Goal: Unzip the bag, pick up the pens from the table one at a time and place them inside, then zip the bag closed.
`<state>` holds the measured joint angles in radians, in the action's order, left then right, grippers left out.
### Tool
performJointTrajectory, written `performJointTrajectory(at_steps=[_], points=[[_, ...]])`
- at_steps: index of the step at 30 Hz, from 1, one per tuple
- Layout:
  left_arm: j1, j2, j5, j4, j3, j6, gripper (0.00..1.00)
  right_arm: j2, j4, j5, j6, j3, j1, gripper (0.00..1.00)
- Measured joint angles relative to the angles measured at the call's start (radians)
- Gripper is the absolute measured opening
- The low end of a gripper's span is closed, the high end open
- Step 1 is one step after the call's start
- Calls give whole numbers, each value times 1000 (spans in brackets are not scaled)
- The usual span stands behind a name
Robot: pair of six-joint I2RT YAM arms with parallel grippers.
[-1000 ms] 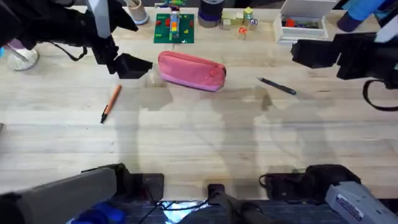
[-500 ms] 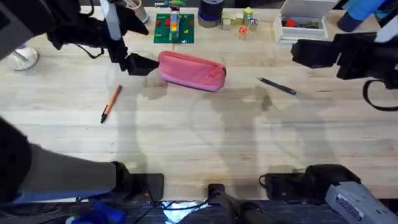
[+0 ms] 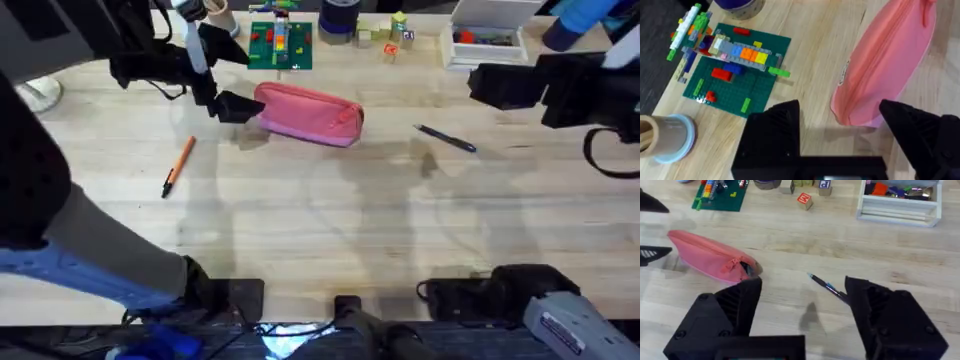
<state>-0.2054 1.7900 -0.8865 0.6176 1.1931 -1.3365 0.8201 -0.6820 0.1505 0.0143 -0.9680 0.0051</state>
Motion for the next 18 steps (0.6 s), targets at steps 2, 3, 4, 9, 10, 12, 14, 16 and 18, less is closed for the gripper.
performJointTrajectory(at_steps=[2,3,4,9,10,12,14,16,18], points=[[0,19,-18,-13,0,0,993,0,0,0,0,0,0,996],[0,27,-26,-19,0,0,993,0,0,0,0,0,0,995],[2,34,-33,-21,0,0,993,0,0,0,0,0,0,995],[15,60,-52,-24,0,0,993,0,0,0,0,0,0,995],[18,62,-55,-28,0,0,994,0,0,0,0,0,0,996],[21,63,-57,-35,0,0,957,0,0,0,0,0,0,996],[23,62,-61,-38,0,1,853,0,0,0,0,0,0,996],[24,62,-63,-38,0,0,689,0,0,0,0,0,0,996],[24,62,-65,-34,0,1,462,0,0,0,0,0,0,996]])
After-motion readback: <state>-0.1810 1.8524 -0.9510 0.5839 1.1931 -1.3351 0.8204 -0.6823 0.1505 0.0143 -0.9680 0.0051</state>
